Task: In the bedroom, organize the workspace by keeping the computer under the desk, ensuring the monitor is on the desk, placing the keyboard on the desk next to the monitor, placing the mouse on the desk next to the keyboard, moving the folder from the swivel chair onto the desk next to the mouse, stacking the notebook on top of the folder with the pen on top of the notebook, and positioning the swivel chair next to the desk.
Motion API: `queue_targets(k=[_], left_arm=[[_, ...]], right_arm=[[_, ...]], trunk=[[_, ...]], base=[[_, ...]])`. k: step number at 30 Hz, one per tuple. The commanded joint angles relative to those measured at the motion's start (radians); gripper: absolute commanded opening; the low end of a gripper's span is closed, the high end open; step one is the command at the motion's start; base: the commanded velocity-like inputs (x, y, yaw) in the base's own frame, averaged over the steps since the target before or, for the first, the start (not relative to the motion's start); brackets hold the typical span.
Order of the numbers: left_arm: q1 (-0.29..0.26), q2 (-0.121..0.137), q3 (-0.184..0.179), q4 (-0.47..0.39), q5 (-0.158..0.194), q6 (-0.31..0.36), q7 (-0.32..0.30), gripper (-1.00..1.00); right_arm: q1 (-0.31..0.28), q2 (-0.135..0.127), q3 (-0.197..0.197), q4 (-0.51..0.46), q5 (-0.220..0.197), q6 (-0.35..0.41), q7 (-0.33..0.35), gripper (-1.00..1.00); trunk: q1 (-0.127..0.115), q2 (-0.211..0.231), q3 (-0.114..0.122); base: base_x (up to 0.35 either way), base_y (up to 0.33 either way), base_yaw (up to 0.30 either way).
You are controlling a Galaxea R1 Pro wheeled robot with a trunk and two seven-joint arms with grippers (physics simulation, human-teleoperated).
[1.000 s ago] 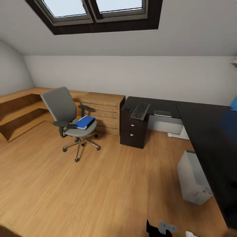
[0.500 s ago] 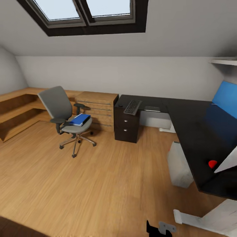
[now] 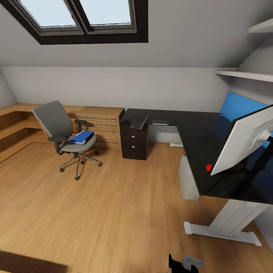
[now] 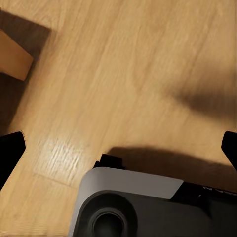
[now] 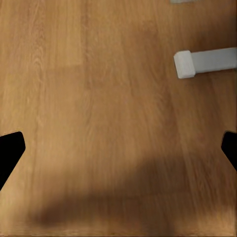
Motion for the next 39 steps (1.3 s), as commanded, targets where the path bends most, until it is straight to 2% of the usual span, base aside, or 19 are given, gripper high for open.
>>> queue_targets(k=[1, 7, 10, 13, 17, 30, 39], left_arm=[[0.000, 0.001, -0.008, -0.002, 0.005, -0.003, 0.009, 1.00], [0.000, 0.001, -0.008, -0.004, 0.005, -0.003, 0.013, 1.00], [0.000, -0.002, -0.009, -0.006, 0.005, -0.003, 0.015, 1.00], [0.000, -0.008, -0.009, -0.007, 0.005, -0.003, 0.018, 1.00], [0.000, -0.011, -0.009, -0.007, 0.005, -0.002, 0.020, 1.00], [0.000, -0.018, -0.008, -0.007, 0.004, 0.004, 0.022, 1.00], [0.000, -0.025, -0.009, -0.003, 0.004, 0.009, 0.021, 1.00]], right_arm=[[-0.001, 0.000, 0.001, 0.002, -0.002, -0.004, -0.002, 1.00], [-0.001, -0.004, 0.001, 0.001, 0.001, -0.005, 0.000, 1.00], [-0.001, -0.005, 0.001, 0.001, 0.019, -0.004, 0.001, 1.00], [-0.001, -0.007, 0.001, 0.001, 0.063, -0.004, 0.000, 1.00], [-0.001, -0.007, 0.000, 0.002, 0.088, -0.004, -0.002, 1.00], [0.000, -0.001, 0.000, 0.002, 0.097, -0.007, -0.005, 1.00], [0.000, -0.003, -0.001, 0.002, 0.095, -0.007, -0.005, 1.00]], trunk=[[-0.004, 0.007, 0.002], [-0.027, 0.049, 0.021], [-0.039, 0.070, 0.031], [-0.050, 0.091, 0.040], [-0.066, 0.119, 0.053], [-0.115, 0.210, 0.093], [-0.150, 0.273, 0.122]], base=[[-0.184, -0.002, -0.022], [-0.106, -0.001, -0.008], [-0.021, 0.000, -0.002], [-0.008, 0.000, -0.001], [-0.003, 0.000, 0.000], [0.000, 0.000, -0.001], [0.000, 0.000, -0.227]])
